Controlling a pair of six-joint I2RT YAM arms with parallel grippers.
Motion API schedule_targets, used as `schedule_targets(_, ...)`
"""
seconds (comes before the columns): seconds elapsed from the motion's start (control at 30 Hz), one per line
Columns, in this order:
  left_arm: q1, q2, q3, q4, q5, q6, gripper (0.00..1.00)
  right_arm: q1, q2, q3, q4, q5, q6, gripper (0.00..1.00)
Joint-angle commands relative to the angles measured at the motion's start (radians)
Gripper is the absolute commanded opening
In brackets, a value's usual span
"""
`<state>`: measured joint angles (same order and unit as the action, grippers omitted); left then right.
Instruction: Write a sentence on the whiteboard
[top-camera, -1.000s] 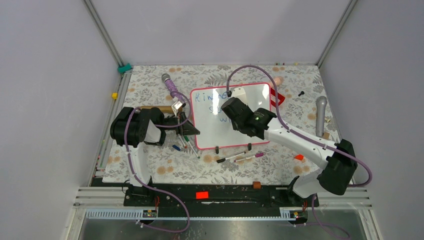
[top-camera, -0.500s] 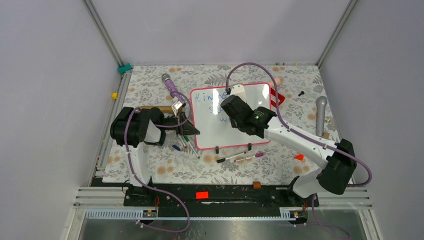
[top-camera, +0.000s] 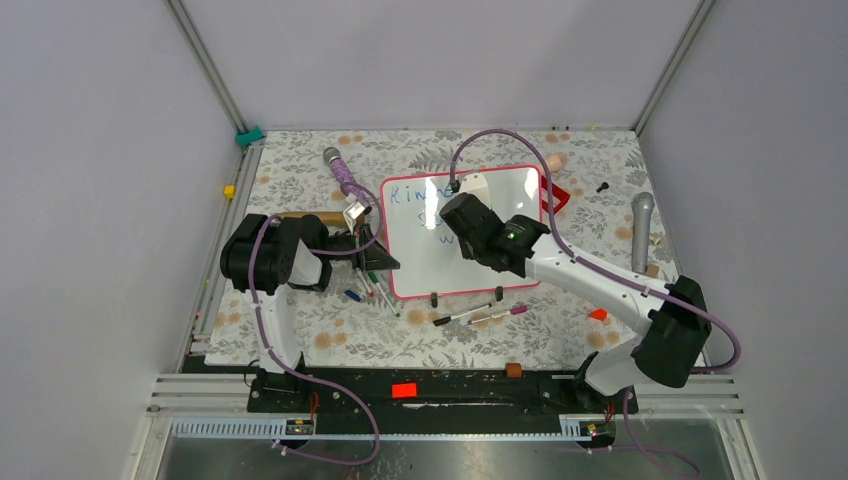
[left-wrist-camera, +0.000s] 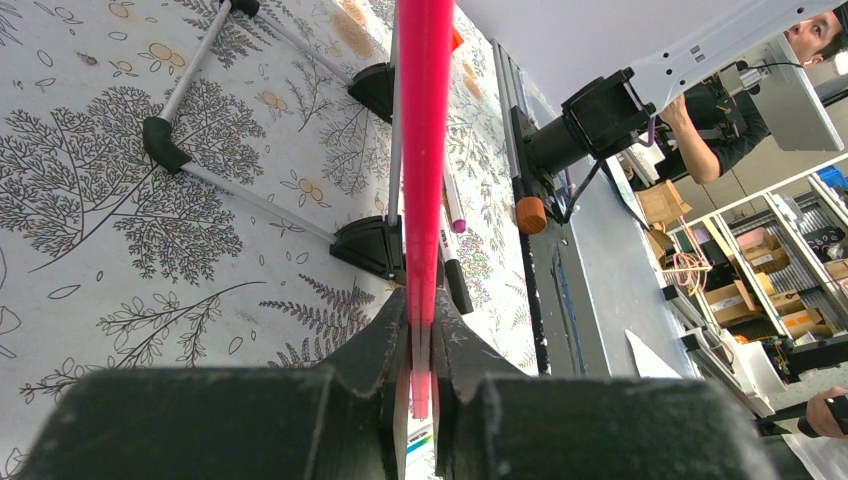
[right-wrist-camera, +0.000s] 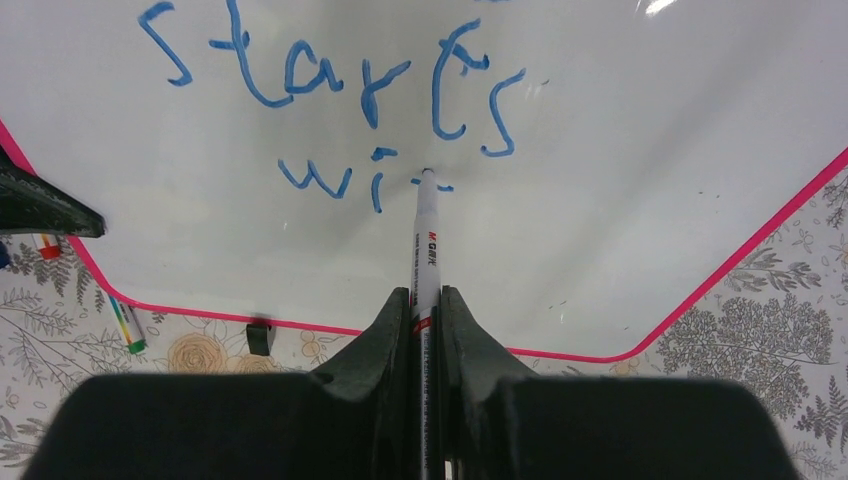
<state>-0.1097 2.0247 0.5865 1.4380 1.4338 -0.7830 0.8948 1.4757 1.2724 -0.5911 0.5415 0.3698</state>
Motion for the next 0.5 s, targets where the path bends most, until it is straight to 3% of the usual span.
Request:
schedule_targets(0.0,0.001,-0.003,0.0,0.037,0.011,0.014,0.0,-0.008,-0.033,-0.027,0.008,-0.026,0.033,0.0)
schedule_targets(0.47,0.002,-0.002,-0.001,0.036,0.012,0.014,0.0,-0.008,-0.064,-0.09,-0.001,-0.058,0.066,0.0)
